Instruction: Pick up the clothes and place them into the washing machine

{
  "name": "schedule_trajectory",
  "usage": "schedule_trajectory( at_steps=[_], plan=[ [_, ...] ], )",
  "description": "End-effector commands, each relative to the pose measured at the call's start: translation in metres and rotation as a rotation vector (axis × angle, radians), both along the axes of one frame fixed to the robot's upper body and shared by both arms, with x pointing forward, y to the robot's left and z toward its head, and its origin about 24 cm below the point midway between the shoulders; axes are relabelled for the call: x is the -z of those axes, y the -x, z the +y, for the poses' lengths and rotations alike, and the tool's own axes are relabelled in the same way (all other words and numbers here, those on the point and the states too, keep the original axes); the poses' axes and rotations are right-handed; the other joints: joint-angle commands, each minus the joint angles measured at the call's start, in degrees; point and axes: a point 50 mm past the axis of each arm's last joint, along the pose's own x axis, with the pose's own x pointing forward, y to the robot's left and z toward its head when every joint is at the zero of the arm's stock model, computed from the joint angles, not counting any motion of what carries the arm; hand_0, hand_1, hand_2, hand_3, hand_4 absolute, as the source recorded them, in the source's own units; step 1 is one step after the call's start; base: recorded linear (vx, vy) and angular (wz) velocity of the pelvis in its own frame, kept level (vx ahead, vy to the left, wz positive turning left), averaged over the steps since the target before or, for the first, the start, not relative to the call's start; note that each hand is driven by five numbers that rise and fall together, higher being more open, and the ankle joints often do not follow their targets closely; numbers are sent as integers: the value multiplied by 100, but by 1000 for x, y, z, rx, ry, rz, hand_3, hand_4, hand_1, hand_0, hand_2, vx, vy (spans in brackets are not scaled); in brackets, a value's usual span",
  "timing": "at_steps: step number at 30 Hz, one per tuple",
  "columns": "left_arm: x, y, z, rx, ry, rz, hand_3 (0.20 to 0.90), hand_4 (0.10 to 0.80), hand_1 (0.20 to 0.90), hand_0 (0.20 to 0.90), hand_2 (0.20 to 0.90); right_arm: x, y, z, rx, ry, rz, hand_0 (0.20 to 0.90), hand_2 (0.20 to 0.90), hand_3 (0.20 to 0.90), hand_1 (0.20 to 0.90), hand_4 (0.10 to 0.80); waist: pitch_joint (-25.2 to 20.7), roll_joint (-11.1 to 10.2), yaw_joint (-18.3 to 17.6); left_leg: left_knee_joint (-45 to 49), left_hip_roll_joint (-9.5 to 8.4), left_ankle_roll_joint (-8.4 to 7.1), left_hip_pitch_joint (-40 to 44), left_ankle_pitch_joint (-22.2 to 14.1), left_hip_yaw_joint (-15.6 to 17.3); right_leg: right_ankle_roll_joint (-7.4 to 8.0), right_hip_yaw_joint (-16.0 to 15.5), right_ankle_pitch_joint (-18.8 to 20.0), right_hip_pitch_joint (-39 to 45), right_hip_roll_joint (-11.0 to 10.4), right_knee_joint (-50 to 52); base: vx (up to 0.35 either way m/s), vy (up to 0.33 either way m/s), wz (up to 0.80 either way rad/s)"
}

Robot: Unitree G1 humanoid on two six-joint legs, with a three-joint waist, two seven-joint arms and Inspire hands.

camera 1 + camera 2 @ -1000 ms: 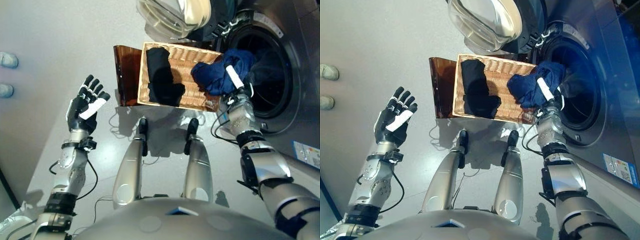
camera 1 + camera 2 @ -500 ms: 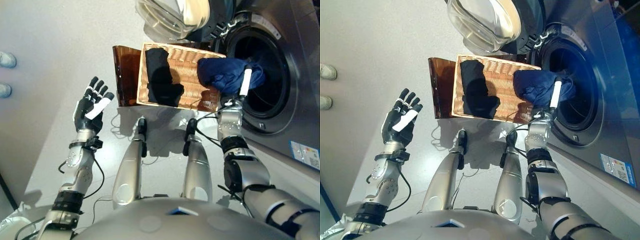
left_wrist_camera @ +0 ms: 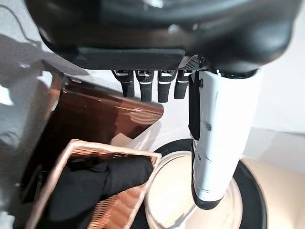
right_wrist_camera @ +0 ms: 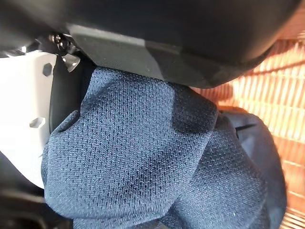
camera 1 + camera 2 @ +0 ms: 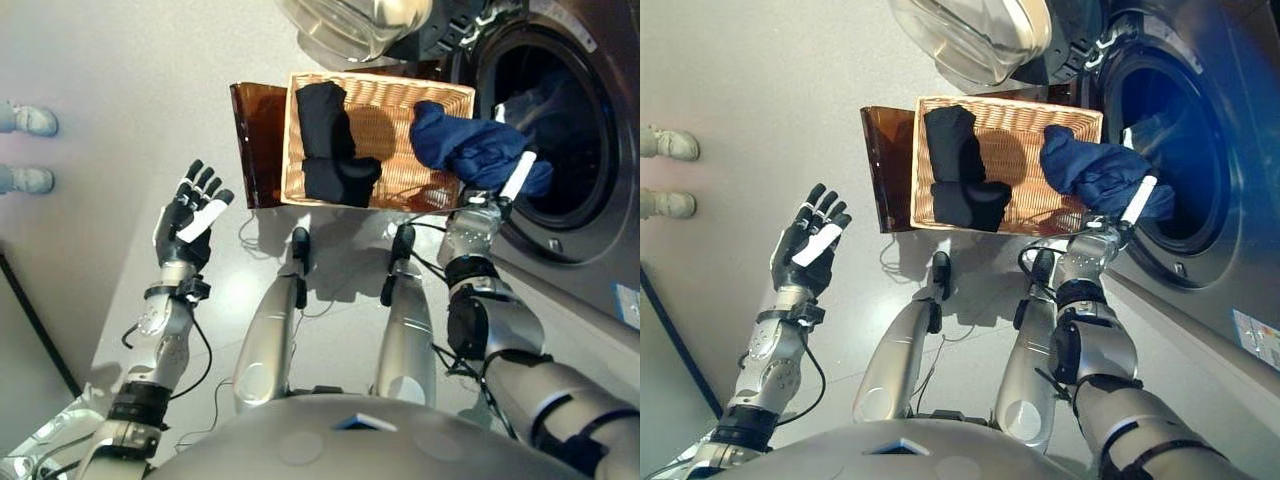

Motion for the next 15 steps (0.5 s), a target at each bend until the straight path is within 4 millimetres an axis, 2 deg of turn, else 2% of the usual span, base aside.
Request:
schedule_trajectory(
  at_steps=[1, 5, 7, 8, 10, 13, 15],
  plan=[
    [-47, -2, 11, 17, -83, -242, 900, 800, 900, 900, 900, -70, -8, -46, 141, 181, -160, 200, 200, 200, 200, 300, -160, 264, 28, -518, -8, -254, -360, 466, -282, -139, -3, -236, -124, 54, 39, -27, 0, 3],
    [-55, -2, 10, 36, -85, -278, 900, 800, 900, 900, 900, -111, -8, -69, 186, 276, -199, 200, 200, 200, 200, 300, -143, 376, 62, -464, -22, -259, -513, 470, -242, -148, 70, -249, -366, 34, 178, -29, 7, 3],
    [-57, -2, 10, 41, -80, -286, 900, 800, 900, 900, 900, -119, -8, -74, 195, 300, -202, 200, 200, 200, 200, 300, -147, 401, 71, -474, -22, -258, -532, 471, -226, -147, 89, -248, -418, 26, 194, -15, 18, 5],
    [-60, -1, 10, 43, -78, -301, 900, 800, 900, 900, 900, -134, -5, -83, 211, 358, -206, 200, 200, 200, 200, 300, -137, 410, 51, -464, -19, -257, -573, 477, -206, -148, 122, -227, -490, 27, 215, 0, 0, 0],
    [-61, -1, 11, 42, -73, -306, 900, 800, 900, 900, 900, -147, 0, -93, 248, 394, -224, 200, 200, 200, 200, 300, -136, 405, 17, -442, -24, -255, -619, 477, -188, -153, 154, -220, -542, 37, 241, 0, 0, 0],
    [-61, 0, 13, 28, -70, -302, 900, 800, 900, 900, 900, -159, 9, -105, 326, 374, -255, 200, 200, 200, 200, 300, -176, 402, -16, -422, -34, -269, -662, 470, -174, -159, 187, -228, -589, 47, 294, 0, 0, 0],
    [-61, 0, 13, 28, -68, -301, 900, 800, 900, 900, 900, -160, 13, -110, 353, 369, -250, 200, 200, 200, 200, 300, -192, 401, -21, -413, -40, -270, -663, 456, -172, -159, 203, -252, -594, 51, 317, 0, 0, 0]
  ],
)
